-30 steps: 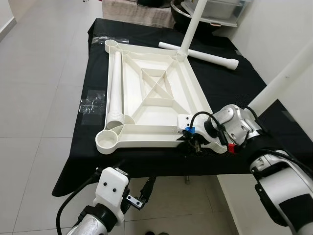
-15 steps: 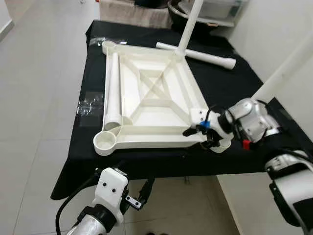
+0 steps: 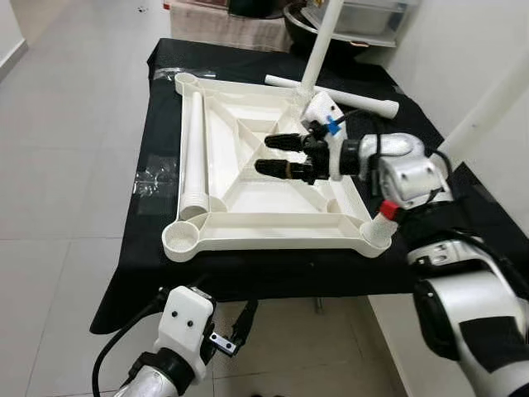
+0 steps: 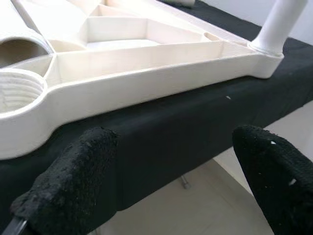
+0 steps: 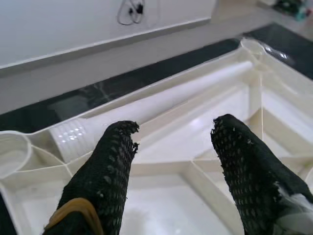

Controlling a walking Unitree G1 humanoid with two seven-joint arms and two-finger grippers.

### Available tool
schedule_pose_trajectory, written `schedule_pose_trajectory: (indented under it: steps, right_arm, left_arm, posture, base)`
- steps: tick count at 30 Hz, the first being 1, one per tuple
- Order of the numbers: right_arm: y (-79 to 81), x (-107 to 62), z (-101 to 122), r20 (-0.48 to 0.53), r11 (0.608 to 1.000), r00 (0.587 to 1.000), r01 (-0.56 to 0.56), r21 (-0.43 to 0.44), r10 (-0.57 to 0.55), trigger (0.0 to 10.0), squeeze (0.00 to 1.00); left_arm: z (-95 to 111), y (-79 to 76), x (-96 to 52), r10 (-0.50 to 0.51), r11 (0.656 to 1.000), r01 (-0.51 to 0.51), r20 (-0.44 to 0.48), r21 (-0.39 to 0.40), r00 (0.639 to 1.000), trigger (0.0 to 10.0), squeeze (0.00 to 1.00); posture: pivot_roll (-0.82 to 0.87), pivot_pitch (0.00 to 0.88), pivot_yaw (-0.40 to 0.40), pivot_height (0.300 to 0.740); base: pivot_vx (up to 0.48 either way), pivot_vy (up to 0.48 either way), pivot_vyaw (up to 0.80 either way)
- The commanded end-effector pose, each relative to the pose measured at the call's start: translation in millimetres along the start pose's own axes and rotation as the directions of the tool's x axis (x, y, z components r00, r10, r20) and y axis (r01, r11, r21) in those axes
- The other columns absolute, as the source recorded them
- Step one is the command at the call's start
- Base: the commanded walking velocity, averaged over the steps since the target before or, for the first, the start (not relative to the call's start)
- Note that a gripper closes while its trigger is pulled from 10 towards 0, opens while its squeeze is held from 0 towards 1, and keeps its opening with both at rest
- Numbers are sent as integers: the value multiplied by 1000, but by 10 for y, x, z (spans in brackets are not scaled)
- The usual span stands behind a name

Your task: Building children table

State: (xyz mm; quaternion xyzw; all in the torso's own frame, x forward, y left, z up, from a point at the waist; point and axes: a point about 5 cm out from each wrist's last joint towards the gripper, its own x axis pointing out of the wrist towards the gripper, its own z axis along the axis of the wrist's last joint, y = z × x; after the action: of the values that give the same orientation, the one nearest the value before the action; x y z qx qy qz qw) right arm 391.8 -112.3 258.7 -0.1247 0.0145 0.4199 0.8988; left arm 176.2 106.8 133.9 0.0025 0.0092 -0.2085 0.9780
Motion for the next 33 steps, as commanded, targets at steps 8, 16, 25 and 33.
schedule_pose_trajectory:
  steps: [8, 16, 25, 33]
  right_arm:
    - [65, 22, -324, -16, 958, 975, 221, 183, -222, 10000, 0]
    - [111, 124, -412, -158, 929, 939, 331, 169, -306, 10000, 0]
    - [-8, 82, -359, -224, 868, 877, 465, 173, -425, 10000, 0]
    - [-15, 163, -314, -278, 817, 852, 513, 265, -444, 10000, 0]
  left_arm:
    - [-36, -11, 0, 7, 1000, -8, -18, -16, 1000, 10000, 0]
    - [-35, -4, -9, 14, 1000, -14, -22, -14, 1000, 10000, 0]
    - [-60, -33, -44, 10, 1000, -10, -32, 3, 999, 10000, 0]
    - [-92, -49, -59, 9, 1000, -9, -49, -4, 999, 10000, 0]
  posture:
    - [73, 107, -172, 740]
    - [69, 118, -170, 740]
    - [70, 74, -166, 740]
    - [74, 60, -163, 740]
  base:
    - [0, 263, 0]
    - [0, 308, 0]
    - [0, 0, 0]
    - [0, 0, 0]
